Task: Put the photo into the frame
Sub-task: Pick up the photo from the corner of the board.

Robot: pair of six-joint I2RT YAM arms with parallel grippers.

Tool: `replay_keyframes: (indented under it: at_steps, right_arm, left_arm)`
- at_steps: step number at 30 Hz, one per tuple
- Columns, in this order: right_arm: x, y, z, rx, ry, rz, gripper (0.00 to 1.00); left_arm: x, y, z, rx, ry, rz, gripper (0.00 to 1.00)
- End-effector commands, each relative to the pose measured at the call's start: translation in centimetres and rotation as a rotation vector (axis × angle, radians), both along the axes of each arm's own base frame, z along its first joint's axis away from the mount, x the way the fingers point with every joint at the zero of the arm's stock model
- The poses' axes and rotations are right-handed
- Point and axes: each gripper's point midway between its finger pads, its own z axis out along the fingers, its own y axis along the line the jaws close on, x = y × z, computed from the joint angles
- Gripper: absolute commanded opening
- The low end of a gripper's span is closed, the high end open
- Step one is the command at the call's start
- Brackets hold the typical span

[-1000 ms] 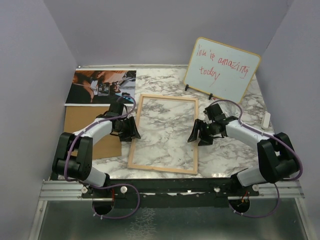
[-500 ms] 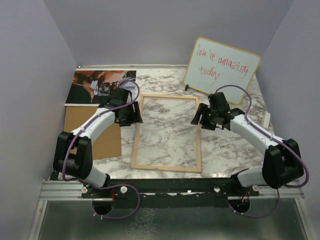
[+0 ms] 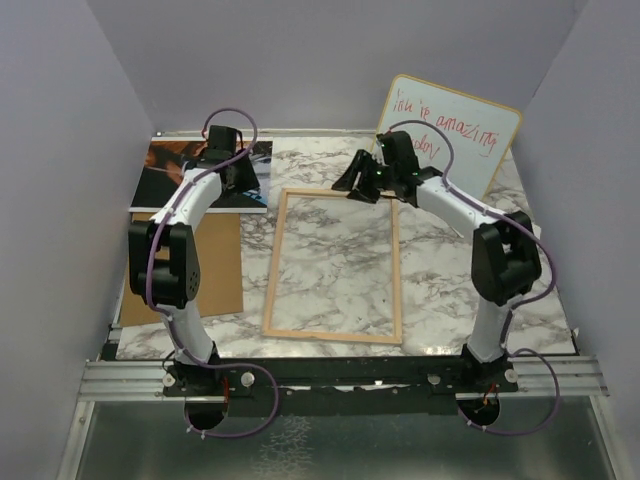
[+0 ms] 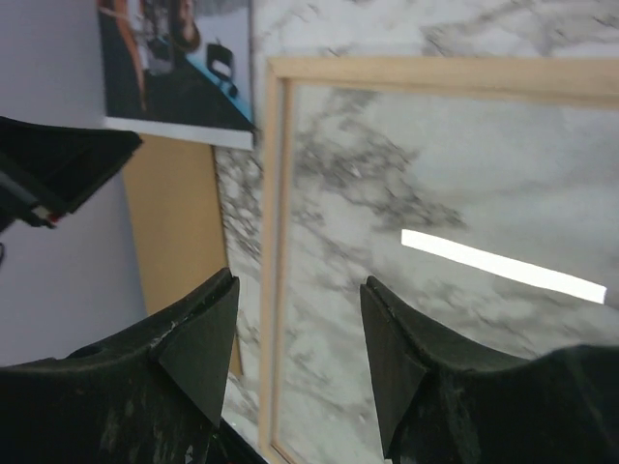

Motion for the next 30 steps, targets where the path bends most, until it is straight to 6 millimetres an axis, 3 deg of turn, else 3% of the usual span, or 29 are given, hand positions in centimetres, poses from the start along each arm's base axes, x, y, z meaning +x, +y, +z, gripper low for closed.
replay_keyframes:
  at_steps: [1,3,5,9,14,19,23,26,30]
  right_arm:
    - [2.4,6.6,1.8,0.126,0.015,0.045,0.56]
    - [3.5,8.7,1.5,0.076,0.011,0.026,0.55]
    - [4.2,11.0,1.5,0.063,-0.004,0.020,0.55]
    - [5.4,15.3,1.2,0.082,-0.002,0.003,0.54]
    - [6.6,19.3,-1.9,0.096,-0.007,-0.013,0.54]
    - [7.3,21.7,-3.2,0.140,-0.046,-0.011,0.54]
    - [7.2,23.3,-4.2,0.156,-0.081,0.016,0.53]
    - [6.6,23.8,-5.9,0.139,-0.052,0.030,0.53]
    - [6.3,23.4,-8.0,0.106,-0.019,0.025,0.53]
  left_arm:
    - [3.2,4.0,-2.4,0.067,0.014,0.092,0.58]
    - [4.0,5.1,-3.8,0.083,0.026,0.123,0.47]
    - [4.5,6.3,-5.1,0.127,0.033,0.153,0.43]
    - [4.7,8.1,-7.2,0.194,0.067,0.179,0.40]
    - [4.2,10.6,-9.1,0.169,0.098,0.237,0.37]
    - [3.4,10.6,-11.2,0.049,0.127,0.241,0.35]
    - [0.9,9.1,-14.3,-0.061,0.222,0.245,0.32]
    - [-0.6,8.7,-15.7,-0.077,0.263,0.249,0.31]
    - [-1.9,8.1,-15.9,-0.101,0.281,0.233,0.30]
